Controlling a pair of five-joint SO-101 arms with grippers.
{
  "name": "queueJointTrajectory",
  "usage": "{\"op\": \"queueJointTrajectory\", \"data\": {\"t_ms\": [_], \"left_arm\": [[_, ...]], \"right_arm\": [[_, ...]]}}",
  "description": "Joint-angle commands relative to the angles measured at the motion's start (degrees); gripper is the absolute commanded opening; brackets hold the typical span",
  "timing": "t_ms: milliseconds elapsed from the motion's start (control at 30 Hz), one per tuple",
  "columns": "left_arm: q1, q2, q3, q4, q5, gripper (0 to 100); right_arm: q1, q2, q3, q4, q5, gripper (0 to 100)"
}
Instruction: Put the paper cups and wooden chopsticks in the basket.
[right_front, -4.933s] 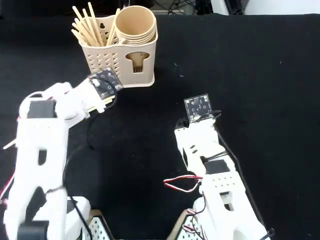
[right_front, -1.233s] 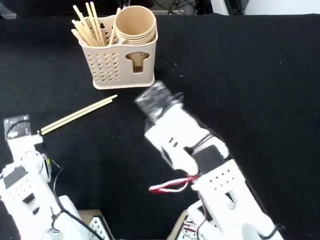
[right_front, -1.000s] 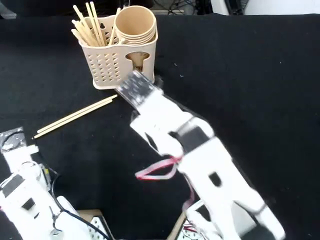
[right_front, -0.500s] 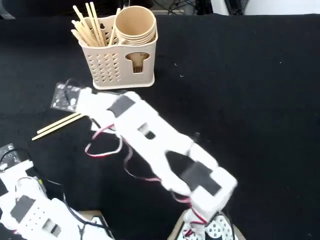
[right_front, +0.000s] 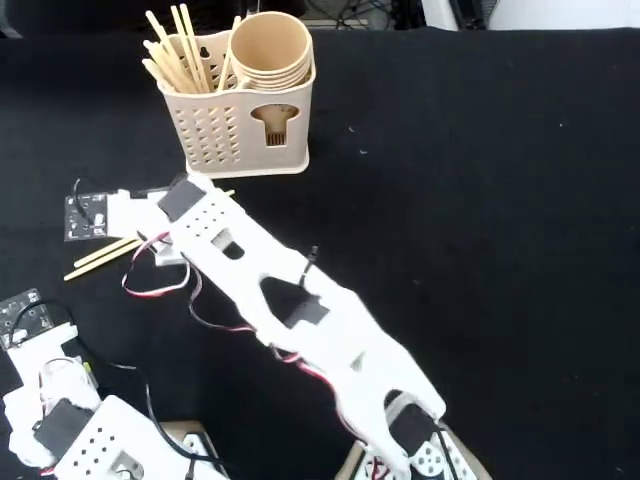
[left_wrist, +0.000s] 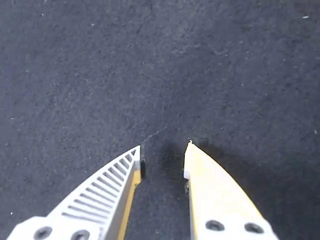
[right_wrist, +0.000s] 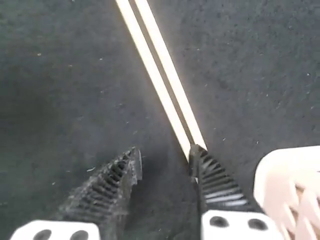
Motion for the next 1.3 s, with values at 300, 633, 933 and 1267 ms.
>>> {"op": "queueJointTrajectory", "data": {"t_ms": [300,633,933,1267], "left_arm": [[0.8,-0.6,0.7,1.1,-0.5,15],[0.8,-0.6,0.7,1.1,-0.5,15],[0.8,-0.6,0.7,1.1,-0.5,15],[0.8,-0.6,0.7,1.1,-0.5,15]], "right_arm": [[-0.4,20.9,-35.9,8.6,2.2,21.5],[1.3,22.5,-34.6,13.5,12.9,10.2],[1.0,22.0,-34.4,18.8,15.6,1.2],[2.1,22.5,-39.7,6.4,-1.8,24.9]]}}
